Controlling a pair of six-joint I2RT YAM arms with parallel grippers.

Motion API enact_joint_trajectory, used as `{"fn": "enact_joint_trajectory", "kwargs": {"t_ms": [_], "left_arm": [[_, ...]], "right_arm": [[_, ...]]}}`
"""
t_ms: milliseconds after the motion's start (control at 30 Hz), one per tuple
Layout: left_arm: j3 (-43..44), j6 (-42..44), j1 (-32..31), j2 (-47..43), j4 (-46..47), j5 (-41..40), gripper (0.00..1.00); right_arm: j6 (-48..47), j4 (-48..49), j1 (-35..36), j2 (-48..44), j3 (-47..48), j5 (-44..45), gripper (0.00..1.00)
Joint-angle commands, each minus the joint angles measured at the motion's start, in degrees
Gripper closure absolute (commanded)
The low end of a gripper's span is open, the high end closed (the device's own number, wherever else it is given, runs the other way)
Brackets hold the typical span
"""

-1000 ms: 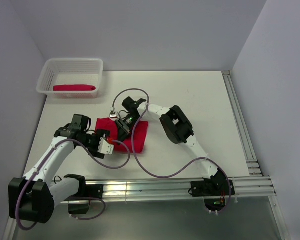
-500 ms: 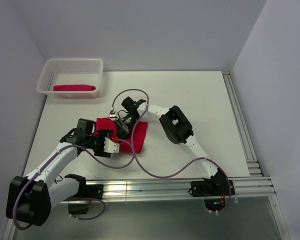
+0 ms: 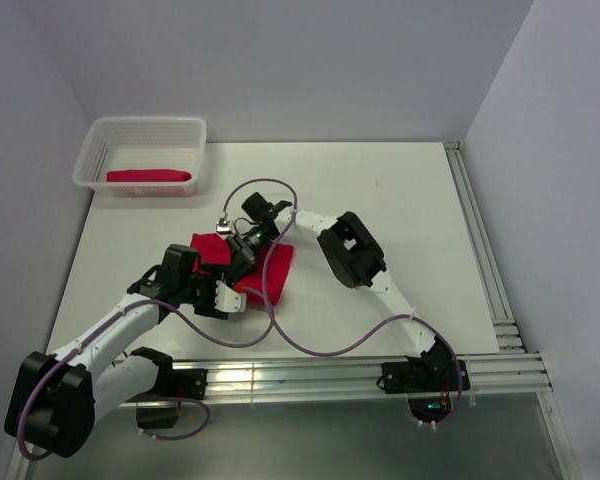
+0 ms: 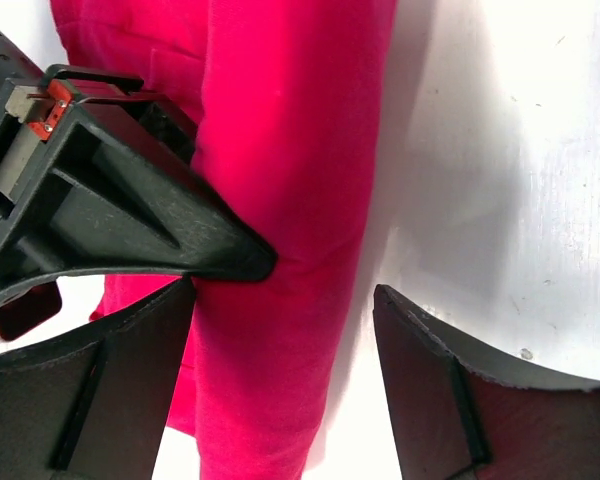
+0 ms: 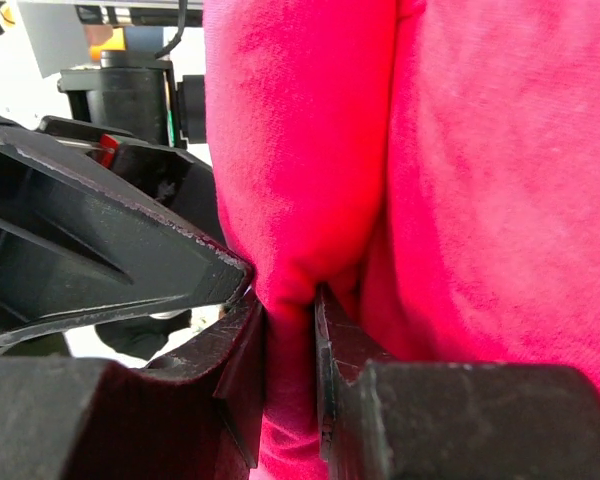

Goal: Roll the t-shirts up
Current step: Roll the tshirt

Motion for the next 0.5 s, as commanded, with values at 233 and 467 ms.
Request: {"fn": "enact_joint_trajectory", "kwargs": {"t_ms": [233, 467], "left_arm": [[-8.3, -3.6, -2.4, -5.2, 10.7, -5.8, 0.22], [-12.5, -5.0, -3.8, -5.9, 16.2, -8.6, 0.26]], "right_arm": [[11.8, 14.6, -0.4, 0.1, -4.2, -2.7, 1.0], [12.5, 14.8, 0.0, 0.5, -3.8, -3.2, 1.0]]}}
